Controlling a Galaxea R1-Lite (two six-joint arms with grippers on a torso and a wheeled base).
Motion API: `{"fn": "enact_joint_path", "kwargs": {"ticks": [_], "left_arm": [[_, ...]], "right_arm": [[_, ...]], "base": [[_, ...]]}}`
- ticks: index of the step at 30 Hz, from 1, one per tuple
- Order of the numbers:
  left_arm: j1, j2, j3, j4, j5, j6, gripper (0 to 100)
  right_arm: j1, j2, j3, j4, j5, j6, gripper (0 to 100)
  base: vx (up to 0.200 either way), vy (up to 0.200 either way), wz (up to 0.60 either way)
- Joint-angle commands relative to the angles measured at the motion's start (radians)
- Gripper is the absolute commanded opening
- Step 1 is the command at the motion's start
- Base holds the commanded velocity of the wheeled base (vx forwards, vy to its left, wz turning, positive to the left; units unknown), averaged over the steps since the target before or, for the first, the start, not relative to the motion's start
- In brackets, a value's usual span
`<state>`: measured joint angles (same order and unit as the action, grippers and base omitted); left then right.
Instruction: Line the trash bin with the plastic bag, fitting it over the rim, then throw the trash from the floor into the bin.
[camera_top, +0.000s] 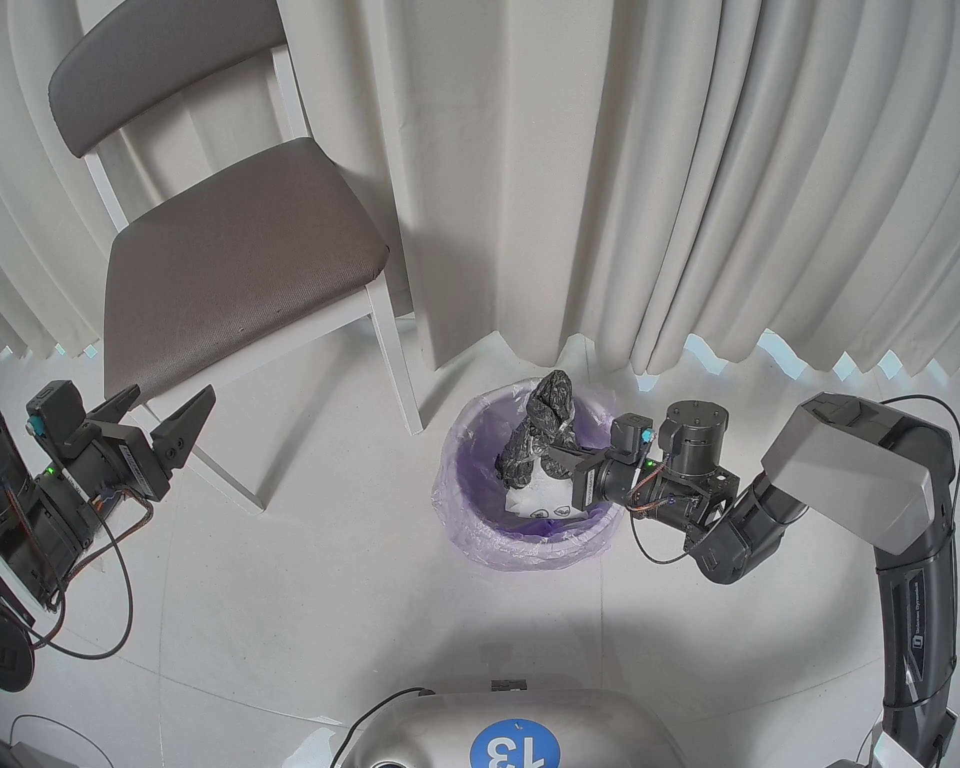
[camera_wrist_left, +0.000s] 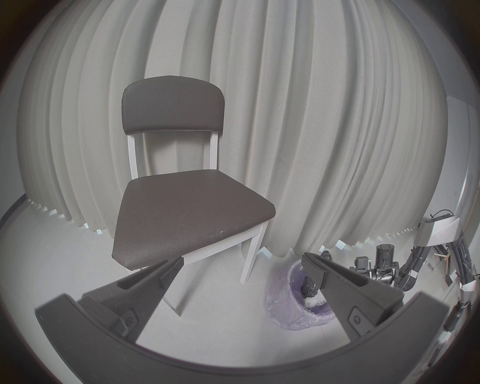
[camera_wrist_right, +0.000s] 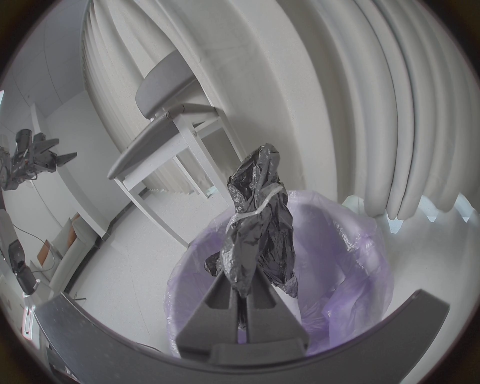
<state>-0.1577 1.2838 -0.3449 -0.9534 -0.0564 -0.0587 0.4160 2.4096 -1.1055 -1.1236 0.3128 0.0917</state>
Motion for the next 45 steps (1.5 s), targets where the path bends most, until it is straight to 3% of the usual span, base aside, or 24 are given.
{"fn": "enact_joint_path", "kwargs": {"ticks": [1,10,28,33,45], "left_arm": [[0.001,0.002,0.004,-0.001,-0.013,0.000,100],[0.003,-0.009,0.004,-0.001,-0.014,0.000,100],[0.003,-0.004,0.006,-0.001,-0.013,0.000,100],[0.003,-0.006,0.006,-0.001,-0.013,0.000,100],[-0.002,-0.012,0.014,-0.001,-0.013,0.002,100]], "right_arm": [[0.000,0.003,-0.066,0.070,0.000,-0.026,0],[-0.003,0.052,-0.145,0.192,0.000,-0.073,0],[-0.016,0.157,-0.220,0.180,0.000,-0.082,0],[-0.016,0.145,-0.201,0.165,0.000,-0.084,0],[-0.013,-0.165,0.067,0.062,0.002,-0.082,0]], "base": [[0.000,0.000,0.00],[0.000,0.000,0.00],[0.000,0.000,0.00],[0.000,0.000,0.00],[0.000,0.000,0.00]]}}
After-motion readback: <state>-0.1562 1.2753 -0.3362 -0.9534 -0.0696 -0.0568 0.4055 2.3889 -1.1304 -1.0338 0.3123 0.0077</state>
